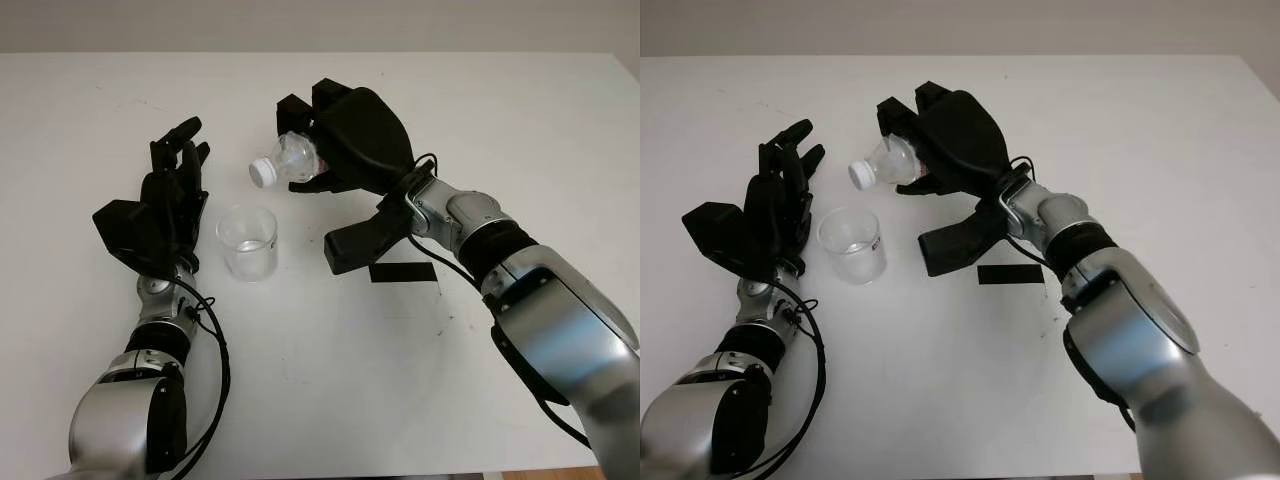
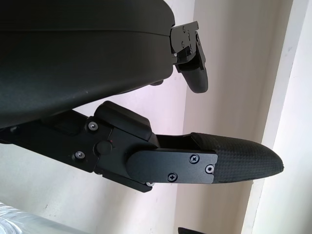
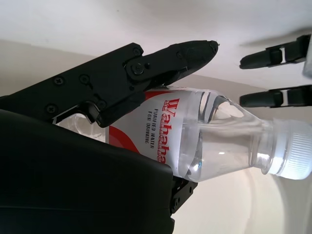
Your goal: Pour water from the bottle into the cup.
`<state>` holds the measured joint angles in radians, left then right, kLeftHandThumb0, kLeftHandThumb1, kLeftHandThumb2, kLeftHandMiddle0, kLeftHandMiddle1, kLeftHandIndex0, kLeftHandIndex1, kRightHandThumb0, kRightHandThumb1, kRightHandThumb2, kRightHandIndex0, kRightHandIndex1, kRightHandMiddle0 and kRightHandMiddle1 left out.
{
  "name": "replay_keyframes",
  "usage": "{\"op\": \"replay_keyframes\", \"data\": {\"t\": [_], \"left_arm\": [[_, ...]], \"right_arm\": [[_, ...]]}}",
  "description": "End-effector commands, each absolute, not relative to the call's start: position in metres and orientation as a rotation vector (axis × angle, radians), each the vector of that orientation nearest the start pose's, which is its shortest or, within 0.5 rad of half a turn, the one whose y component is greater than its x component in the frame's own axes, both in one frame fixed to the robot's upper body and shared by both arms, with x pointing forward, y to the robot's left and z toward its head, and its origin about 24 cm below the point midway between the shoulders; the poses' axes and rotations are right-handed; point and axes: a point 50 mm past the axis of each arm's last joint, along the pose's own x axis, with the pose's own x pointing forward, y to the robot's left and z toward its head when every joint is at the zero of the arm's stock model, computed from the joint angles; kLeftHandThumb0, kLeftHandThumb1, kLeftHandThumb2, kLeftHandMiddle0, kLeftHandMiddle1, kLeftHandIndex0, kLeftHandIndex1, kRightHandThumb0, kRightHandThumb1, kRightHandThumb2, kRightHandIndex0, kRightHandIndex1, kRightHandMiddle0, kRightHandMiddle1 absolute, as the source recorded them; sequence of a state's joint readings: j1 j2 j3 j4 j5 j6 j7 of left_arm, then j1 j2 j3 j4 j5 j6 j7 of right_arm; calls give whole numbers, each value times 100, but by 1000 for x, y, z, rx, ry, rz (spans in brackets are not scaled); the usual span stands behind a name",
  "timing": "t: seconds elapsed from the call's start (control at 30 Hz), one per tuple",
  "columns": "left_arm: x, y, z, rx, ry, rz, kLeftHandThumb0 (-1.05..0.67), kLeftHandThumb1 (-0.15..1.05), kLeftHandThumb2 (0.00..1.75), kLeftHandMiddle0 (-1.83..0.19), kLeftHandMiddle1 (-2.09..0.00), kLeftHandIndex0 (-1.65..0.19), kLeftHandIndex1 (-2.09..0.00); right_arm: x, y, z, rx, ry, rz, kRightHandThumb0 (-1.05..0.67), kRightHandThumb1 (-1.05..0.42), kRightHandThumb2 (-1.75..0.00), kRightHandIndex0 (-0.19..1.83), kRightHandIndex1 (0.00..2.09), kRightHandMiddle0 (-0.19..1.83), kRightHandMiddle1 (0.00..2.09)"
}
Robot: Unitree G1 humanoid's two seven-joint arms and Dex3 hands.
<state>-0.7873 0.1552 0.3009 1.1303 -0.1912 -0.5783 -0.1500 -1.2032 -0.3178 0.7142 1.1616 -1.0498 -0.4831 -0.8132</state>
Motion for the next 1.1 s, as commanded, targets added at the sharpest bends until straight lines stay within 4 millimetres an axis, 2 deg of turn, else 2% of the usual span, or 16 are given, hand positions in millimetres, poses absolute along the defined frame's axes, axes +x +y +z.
{"op": "replay_keyframes", "data": {"t": [0.0, 0.2, 0.4, 0.5, 0.67, 0.8, 1.07], "left_arm": [[364, 189, 67, -179, -189, 67, -105, 105, 44, 19, -93, 19, -117], [364, 189, 66, -164, -190, 61, -105, 105, 45, 19, -92, 19, -116], [363, 188, 66, -164, -192, 56, -105, 105, 46, 19, -89, 19, -112], [363, 187, 66, -164, -194, 55, -105, 105, 46, 19, -86, 19, -109], [363, 187, 67, -169, -200, 56, -105, 105, 46, 19, -85, 19, -107], [363, 187, 67, -169, -201, 57, -105, 105, 45, 19, -83, 19, -105], [363, 187, 67, -165, -201, 55, -105, 105, 46, 19, -84, 19, -106]], "right_arm": [[390, -68, 194, -1523, -1173, 155, -46, -105, -21, 125, 209, 81, 209], [387, -66, 190, -1561, -1260, 147, -46, -105, -19, 127, 209, 83, 209], [385, -62, 191, -1574, -1311, 150, -49, -105, -24, 129, 209, 78, 209], [384, -60, 191, -1580, -1346, 158, -49, -105, -21, 128, 209, 64, 209], [383, -58, 191, -1613, -1406, 157, -50, -105, -21, 131, 209, 67, 209], [382, -57, 192, -1655, -1471, 147, -52, -105, -20, 126, 209, 53, 207], [381, -57, 193, -1660, -1526, 134, -53, -105, -21, 120, 209, 48, 208]]}}
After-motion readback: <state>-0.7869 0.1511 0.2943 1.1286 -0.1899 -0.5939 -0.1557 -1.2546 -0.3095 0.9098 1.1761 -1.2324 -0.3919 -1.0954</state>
